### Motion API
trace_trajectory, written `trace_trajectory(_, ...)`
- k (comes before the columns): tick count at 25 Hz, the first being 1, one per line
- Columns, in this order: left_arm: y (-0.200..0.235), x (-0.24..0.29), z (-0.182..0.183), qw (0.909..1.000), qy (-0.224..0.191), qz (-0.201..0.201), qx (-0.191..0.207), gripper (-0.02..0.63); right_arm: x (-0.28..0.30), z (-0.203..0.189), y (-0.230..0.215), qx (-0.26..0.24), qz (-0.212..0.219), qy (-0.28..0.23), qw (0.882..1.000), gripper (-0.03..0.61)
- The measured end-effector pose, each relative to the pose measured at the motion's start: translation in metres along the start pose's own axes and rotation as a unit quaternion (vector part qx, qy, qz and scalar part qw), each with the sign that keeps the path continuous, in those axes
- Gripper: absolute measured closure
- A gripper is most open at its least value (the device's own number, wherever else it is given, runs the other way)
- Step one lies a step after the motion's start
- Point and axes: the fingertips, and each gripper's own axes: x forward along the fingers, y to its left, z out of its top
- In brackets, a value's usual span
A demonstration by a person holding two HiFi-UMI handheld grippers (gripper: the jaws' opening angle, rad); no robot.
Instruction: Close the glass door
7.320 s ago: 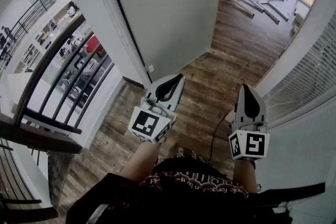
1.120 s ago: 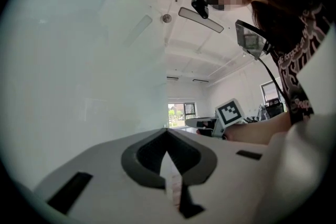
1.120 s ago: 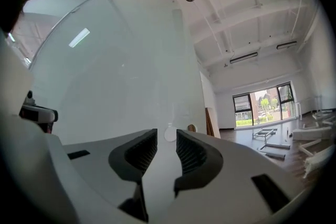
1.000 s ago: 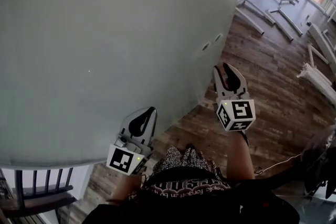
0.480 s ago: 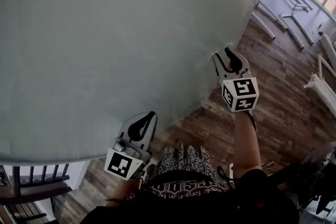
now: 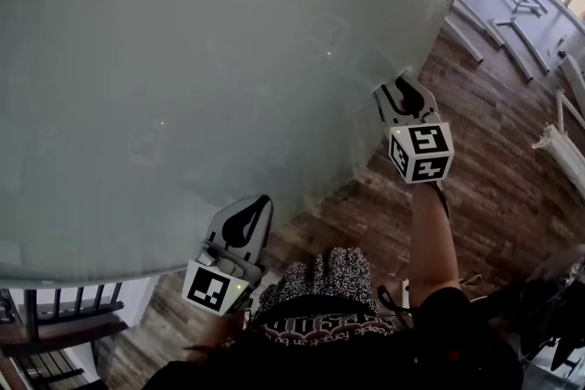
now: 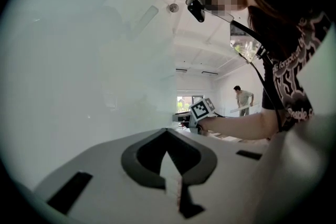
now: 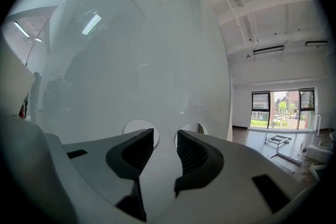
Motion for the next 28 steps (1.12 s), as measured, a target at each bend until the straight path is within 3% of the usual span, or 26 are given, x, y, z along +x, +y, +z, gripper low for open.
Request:
trace_trajectory(10, 0.004, -0.019, 0.0, 1.0, -0.002, 0.008, 0.005, 0.612, -0.008, 0.003, -0.004, 0.031, -0.033, -0.011, 0.999, 0.465)
trace_trajectory(28, -0.015, -0.056, 0.011, 0.9991, -0.023, -0.017, 0.03, 0.612, -0.068, -0.004, -0.007, 0.028, -0.066, 0.0, 0.997, 0.471)
